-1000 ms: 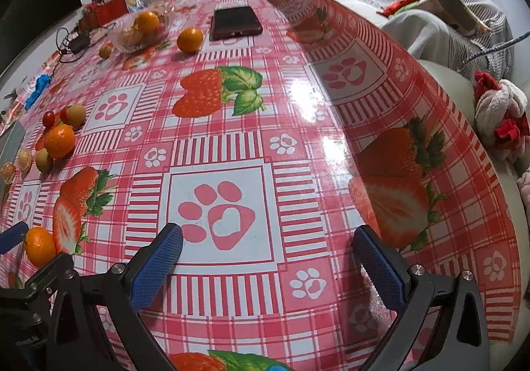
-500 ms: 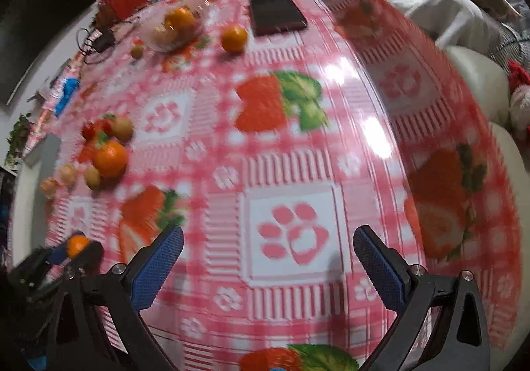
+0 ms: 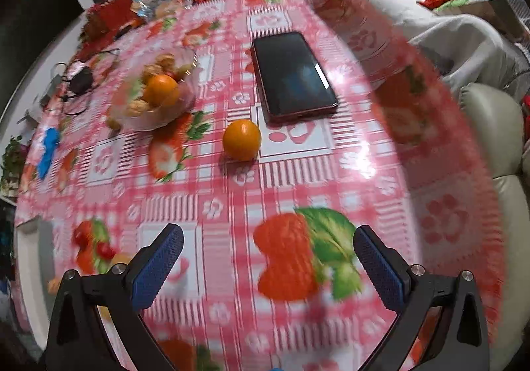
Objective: Organize fruits
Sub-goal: 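Grasp an orange with the left tool while the right tool grasps another orange, then carry both oranges over the white tray and open both tools to drop them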
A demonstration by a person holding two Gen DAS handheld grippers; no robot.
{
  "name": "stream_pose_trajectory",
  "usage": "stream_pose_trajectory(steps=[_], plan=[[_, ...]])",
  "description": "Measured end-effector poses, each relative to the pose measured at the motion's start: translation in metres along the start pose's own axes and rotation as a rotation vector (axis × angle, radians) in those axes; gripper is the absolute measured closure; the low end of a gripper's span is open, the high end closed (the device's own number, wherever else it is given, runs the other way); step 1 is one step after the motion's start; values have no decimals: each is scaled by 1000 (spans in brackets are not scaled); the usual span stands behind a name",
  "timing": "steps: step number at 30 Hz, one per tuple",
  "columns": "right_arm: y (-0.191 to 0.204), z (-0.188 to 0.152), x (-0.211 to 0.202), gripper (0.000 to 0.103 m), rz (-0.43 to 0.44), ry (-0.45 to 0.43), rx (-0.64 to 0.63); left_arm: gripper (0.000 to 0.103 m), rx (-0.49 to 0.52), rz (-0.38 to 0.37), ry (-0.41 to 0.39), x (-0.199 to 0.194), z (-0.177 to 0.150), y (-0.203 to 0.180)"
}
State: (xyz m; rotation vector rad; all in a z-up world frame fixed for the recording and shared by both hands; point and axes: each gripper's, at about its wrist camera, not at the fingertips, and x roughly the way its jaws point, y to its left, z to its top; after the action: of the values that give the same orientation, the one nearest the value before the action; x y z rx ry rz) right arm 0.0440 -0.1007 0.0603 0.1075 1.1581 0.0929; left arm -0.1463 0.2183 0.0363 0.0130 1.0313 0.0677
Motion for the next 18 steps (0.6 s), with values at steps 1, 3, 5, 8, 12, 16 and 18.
stream_pose_trajectory(steps=[1, 3, 5, 8, 12, 16, 18], plan=[[2, 3, 7, 0, -6, 0, -3, 63, 6, 4, -3, 1, 0, -3], [8, 8, 20, 0, -24, -21, -10, 63, 11, 7, -13, 2, 0, -4], [9, 14, 28, 0, -27, -34, -4, 63, 11, 5, -18, 3, 0, -4], [10, 24, 37, 0, -39, -56, 9, 63, 12, 2, -21, 3, 0, -3], [15, 34, 43, 10, -98, -103, -5, 63, 17, 1, -21, 4, -2, -4], [20, 38, 39, 46, -104, -149, -35, 63, 19, 3, -27, 5, -2, -5], [21, 37, 36, 67, -90, -156, -41, 63, 19, 6, -30, 5, -2, -6]])
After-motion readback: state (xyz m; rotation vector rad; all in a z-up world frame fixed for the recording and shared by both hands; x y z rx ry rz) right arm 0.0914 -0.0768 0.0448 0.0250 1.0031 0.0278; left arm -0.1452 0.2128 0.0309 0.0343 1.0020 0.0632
